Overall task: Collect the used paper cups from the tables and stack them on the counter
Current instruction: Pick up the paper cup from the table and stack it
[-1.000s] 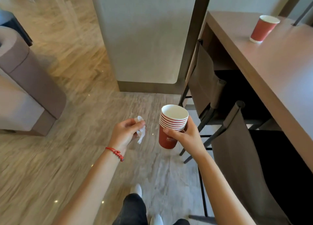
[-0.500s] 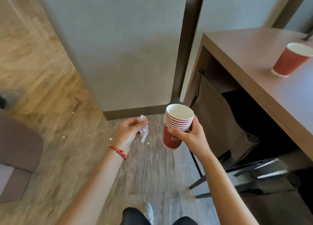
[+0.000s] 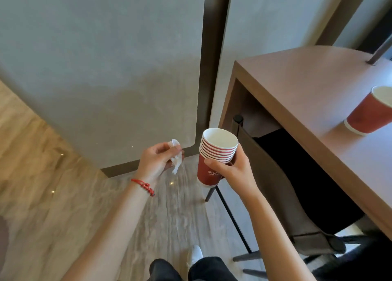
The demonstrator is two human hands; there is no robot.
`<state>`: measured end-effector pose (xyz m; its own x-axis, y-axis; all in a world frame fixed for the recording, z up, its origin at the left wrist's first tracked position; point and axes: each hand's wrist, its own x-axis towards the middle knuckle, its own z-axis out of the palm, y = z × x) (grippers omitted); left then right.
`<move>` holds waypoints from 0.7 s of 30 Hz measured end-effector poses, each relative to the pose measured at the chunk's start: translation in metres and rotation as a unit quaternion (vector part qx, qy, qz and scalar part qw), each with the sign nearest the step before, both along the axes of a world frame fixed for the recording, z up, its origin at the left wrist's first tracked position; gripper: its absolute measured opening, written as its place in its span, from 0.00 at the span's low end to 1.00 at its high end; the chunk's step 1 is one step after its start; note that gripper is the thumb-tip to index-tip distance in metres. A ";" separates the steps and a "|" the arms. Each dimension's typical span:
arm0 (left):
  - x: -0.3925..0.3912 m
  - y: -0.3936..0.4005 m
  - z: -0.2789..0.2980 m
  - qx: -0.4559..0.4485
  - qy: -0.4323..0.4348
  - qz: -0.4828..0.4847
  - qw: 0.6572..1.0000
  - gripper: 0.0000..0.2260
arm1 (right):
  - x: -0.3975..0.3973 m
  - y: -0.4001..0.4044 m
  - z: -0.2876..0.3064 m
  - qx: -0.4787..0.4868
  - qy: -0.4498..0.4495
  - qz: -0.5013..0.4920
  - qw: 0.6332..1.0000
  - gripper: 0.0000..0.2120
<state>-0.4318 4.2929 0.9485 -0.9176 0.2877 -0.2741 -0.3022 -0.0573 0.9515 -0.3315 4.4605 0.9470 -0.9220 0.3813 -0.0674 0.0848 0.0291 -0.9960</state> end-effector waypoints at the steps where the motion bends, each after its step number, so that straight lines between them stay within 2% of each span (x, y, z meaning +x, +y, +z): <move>1: -0.007 0.007 0.001 0.001 0.003 -0.009 1.000 0.08 | -0.006 0.006 0.002 0.002 0.003 -0.005 1.000 0.33; 4: -0.029 0.029 0.003 -0.012 0.010 -0.034 0.999 0.09 | -0.020 0.024 0.007 0.003 0.013 -0.029 1.000 0.33; 12: -0.073 0.095 0.009 0.006 -0.014 -0.152 0.988 0.01 | -0.029 0.053 0.017 0.018 0.017 -0.154 0.988 0.29; 21: -0.094 0.158 0.024 -0.009 0.031 -0.351 0.936 0.04 | -0.011 0.053 0.031 0.020 0.030 -0.346 0.938 0.29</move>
